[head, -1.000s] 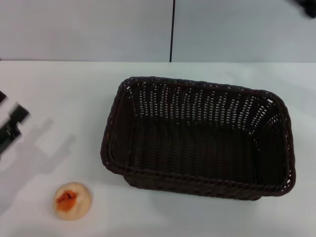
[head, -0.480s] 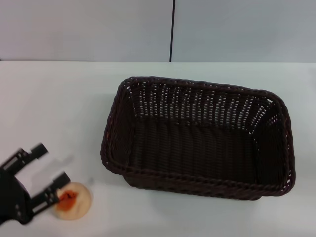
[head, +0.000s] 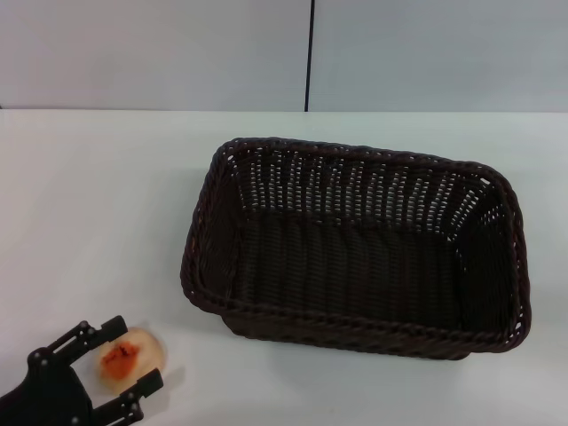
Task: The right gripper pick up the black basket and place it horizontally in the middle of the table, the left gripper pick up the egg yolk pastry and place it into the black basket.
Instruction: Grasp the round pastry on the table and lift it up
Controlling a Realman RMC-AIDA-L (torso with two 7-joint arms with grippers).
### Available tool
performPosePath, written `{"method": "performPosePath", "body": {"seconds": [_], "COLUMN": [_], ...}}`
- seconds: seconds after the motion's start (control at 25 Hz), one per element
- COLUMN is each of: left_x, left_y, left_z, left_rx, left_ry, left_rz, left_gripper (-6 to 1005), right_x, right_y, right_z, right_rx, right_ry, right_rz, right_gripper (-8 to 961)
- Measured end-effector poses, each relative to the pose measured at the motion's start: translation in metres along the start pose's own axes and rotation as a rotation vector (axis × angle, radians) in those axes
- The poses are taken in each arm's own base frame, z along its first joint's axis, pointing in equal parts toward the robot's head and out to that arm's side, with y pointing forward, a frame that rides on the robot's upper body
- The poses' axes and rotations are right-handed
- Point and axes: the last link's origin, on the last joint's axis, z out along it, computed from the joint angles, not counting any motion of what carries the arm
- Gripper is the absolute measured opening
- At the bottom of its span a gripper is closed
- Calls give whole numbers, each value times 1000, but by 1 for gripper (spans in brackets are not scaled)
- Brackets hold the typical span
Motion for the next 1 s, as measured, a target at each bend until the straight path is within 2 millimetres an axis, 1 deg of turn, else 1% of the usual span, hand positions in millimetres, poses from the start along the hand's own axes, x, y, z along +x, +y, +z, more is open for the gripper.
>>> {"method": "performPosePath", "body": {"seconds": [0.36, 0.68, 0.84, 1.0], "left_x": [-10, -14, -15, -15], "left_y": [-4, -2, -2, -3], "left_z": [-1, -3, -4, -5], "left_rx": [38, 11, 16, 30], "left_ry": [-62, -102, -106, -103], "left_rz": [-6, -8, -13, -13], "left_gripper": [794, 791, 625, 517], "right_x": [2, 5, 5, 6], "right_y": [1, 2, 2, 3], "right_z": [1, -1, -1, -1], "right_rx": [2, 8, 6, 2], "right_ry": [0, 5, 6, 8], "right_rz": [9, 23, 26, 29], "right_gripper": [408, 408, 408, 408]}}
